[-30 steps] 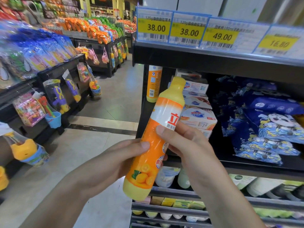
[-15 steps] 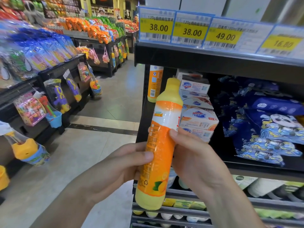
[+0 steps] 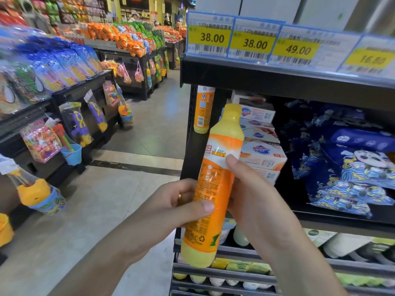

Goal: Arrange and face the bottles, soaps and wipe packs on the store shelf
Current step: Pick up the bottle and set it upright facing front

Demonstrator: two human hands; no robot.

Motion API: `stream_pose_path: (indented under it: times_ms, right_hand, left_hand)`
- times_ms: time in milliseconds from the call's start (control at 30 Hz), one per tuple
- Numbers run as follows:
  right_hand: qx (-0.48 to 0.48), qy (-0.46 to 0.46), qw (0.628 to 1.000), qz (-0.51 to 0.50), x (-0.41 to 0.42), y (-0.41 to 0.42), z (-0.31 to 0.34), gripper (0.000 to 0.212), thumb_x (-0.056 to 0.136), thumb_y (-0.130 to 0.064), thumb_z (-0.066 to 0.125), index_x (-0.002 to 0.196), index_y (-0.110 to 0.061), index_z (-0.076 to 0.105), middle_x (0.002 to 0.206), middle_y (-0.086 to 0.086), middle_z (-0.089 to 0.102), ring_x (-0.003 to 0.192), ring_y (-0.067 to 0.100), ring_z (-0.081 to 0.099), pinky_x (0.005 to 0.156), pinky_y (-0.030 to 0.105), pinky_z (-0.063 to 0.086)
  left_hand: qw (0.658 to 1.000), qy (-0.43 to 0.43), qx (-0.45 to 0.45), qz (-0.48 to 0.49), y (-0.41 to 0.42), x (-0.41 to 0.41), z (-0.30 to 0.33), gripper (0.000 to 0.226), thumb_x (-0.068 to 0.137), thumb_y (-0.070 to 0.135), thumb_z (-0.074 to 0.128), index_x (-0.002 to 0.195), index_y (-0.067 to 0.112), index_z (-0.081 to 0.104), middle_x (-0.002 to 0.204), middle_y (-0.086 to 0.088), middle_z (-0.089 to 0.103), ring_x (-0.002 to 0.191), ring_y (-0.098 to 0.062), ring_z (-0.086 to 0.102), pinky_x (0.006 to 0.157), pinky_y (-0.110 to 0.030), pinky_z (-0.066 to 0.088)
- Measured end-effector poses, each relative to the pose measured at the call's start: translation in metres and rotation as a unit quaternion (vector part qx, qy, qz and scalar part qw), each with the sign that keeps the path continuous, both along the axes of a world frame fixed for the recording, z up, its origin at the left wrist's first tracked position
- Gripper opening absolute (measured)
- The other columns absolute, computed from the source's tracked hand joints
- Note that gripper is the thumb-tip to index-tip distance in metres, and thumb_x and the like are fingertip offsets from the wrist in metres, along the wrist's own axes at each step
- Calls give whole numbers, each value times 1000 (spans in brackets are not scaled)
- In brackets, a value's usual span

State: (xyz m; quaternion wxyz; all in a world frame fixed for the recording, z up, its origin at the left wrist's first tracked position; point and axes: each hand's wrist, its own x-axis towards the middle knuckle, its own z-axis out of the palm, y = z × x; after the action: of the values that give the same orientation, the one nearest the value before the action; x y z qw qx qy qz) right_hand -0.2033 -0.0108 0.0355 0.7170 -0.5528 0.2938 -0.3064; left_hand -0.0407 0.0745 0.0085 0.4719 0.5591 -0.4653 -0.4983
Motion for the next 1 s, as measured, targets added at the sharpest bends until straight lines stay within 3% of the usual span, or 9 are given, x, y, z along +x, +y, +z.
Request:
stream_pose_path:
  times_ms: [167,267,333,467,700,800,1000]
  right_hand:
    - [-106,60,989,-86,7,12,6,64,72,-60,83,130,-48,58,117,-20,72,109,3,69,86,32,58]
    - [-148,93,975,-134,11,18,9,81,58,-67,79,132,-57,47,111,-35,64,99,-9,65,83,33,58]
    - [-163,103,970,-148,13,20,9,84,59,-64,81,134,-57,44,108,-33,64,94,-14,63,79,29,57]
    - [-166,99,970,-146,16,21,5,69,71,-45,87,125,-55,45,103,-20,69,90,-13,65,70,19,52]
    - [-139,65,971,-181,17,19,-2,45,75,-48,82,111,-48,55,93,-24,72,86,-5,70,73,28,59]
    - [-124,45,974,-182,14,18,-2,43,72,-48,81,109,-43,61,90,-21,74,84,-2,71,66,22,59]
    - [-114,28,981,-152,7,16,0,38,72,-43,77,109,-35,70,95,-9,78,91,9,75,73,27,63]
  left_hand:
    - [999,-6,-27,40,-1,-4,-3,35,73,43,82,106,34,74,111,-2,77,104,-21,74,95,-45,58]
    - [996,-26,-42,72,-2,-9,-4,42,68,46,83,108,38,71,108,3,78,101,-17,74,93,-46,60]
    - [992,-54,-54,97,-2,-14,-3,52,64,52,81,113,39,68,107,12,77,99,-8,73,90,-41,61]
    - [982,-105,-64,143,-2,-23,-2,66,51,69,71,112,45,61,105,25,72,96,2,69,84,-32,59]
    - [978,-123,-60,156,1,-34,1,50,59,58,78,102,43,59,98,24,73,90,0,69,79,-37,61]
    - [979,-136,-55,138,2,-32,1,50,60,60,78,102,43,58,98,23,72,91,0,69,78,-34,60]
    - [995,-95,-28,19,2,-12,-5,46,74,61,77,116,44,64,116,14,74,110,-8,70,99,-46,55]
